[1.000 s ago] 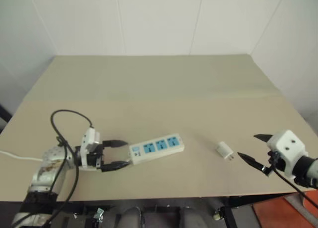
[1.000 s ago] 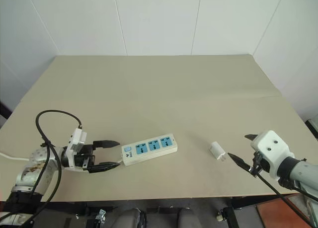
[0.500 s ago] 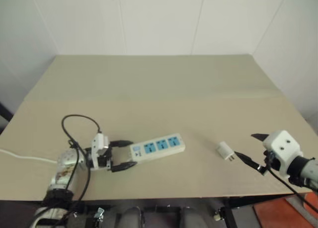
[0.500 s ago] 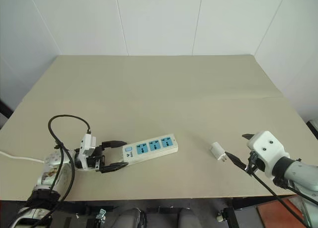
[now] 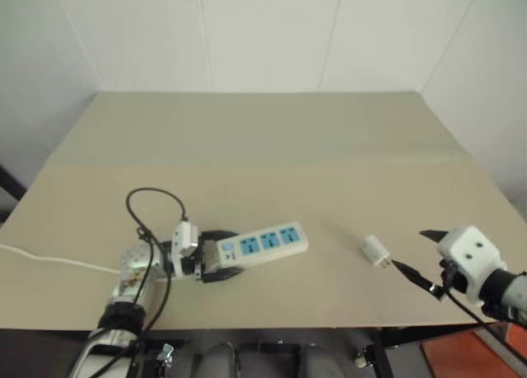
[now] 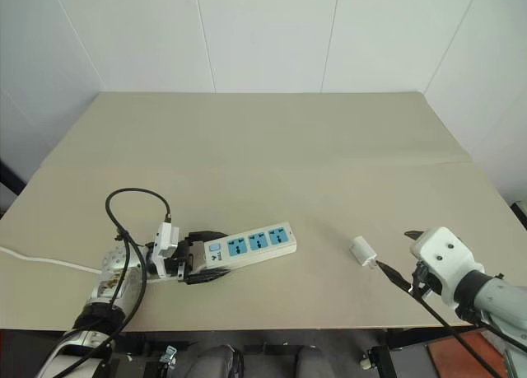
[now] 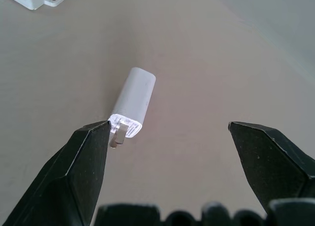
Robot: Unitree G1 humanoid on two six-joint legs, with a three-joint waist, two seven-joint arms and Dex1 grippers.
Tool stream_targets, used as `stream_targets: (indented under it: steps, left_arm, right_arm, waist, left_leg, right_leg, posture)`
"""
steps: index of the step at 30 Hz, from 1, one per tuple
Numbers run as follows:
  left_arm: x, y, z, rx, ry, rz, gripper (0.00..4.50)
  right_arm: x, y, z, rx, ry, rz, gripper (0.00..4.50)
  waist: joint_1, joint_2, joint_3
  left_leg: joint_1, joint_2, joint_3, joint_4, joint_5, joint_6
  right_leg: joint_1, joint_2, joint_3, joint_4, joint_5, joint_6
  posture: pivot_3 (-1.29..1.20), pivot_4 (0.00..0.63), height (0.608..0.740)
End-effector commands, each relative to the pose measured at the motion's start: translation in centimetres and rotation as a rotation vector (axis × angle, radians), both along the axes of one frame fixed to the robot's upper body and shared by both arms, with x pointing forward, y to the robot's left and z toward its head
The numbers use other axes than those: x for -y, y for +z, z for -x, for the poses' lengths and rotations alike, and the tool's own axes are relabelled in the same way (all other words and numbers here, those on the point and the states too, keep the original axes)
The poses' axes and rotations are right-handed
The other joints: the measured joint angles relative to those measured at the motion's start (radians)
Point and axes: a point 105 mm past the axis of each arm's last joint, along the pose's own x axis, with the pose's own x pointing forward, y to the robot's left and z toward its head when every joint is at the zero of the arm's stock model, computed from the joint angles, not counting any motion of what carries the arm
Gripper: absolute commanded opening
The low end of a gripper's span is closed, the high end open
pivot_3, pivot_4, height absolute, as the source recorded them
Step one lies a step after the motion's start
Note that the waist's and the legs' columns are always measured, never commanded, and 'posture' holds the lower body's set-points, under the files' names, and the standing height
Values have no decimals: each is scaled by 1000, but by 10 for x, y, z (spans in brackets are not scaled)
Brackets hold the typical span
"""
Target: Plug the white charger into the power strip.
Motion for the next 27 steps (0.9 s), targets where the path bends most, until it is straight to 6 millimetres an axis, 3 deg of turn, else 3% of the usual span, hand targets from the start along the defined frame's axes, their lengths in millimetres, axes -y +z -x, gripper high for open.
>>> stream_targets:
  steps: [1, 3, 7, 13, 16, 21, 27]
  left_arm:
    - [-2, -12, 3, -38, 8, -23, 4488]
    - [-2, -14, 4, -46, 8, -24, 4309]
    - [-4, -14, 6, -69, -2, -20, 3327]
    - [-4, -14, 10, -77, -27, -51, 3290]
    - [-3, -13, 12, -75, -43, -79, 3290]
    - [-3, -12, 17, -87, -100, -138, 3290]
    - [6, -5, 20, -78, -130, -119, 3290]
  right_arm:
    - [2, 16, 0, 56, -6, 28, 4500]
    - [2, 16, -1, 54, -2, 32, 4500]
    - [-3, 15, -6, 55, 13, 36, 4500]
    - [-14, 18, -11, 55, 61, 22, 4500]
    - [-13, 22, -20, -63, 29, 19, 4500]
    - [-26, 54, -38, -182, 83, 110, 4500]
    - [-53, 61, -52, -483, 15, -40, 4500]
  waist:
    - [0, 2, -1]
    - [0, 3, -2]
    - [-2, 6, -4]
    - [-4, 6, -4]
    - [-14, 6, -4]
    - [-14, 6, -4]
    - [-9, 5, -3]
  left_leg:
    - [1, 0, 0, 0, 0, 0]
    - [1, 0, 0, 0, 0, 0]
    - [1, 0, 0, 0, 0, 0]
    - [1, 0, 0, 0, 0, 0]
    - [1, 0, 1, 0, 0, 0]
    - [1, 1, 0, -1, 0, 0]
    - [-3, 4, -1, -2, 0, 0]
  right_leg:
    - [0, 0, 0, 0, 0, 0]
    - [1, 0, 0, 0, 0, 0]
    - [1, 0, 0, 0, 0, 0]
    - [1, 0, 0, 0, 0, 0]
    - [0, 0, 1, 0, 0, 0]
    - [0, 1, 1, -1, 0, 0]
    - [-3, 0, -1, -3, 0, -1]
  posture:
    - [0, 150, 740]
    - [0, 150, 740]
    - [0, 150, 740]
    - [0, 150, 740]
    - [0, 150, 740]
    - [0, 150, 740]
    - [0, 150, 740]
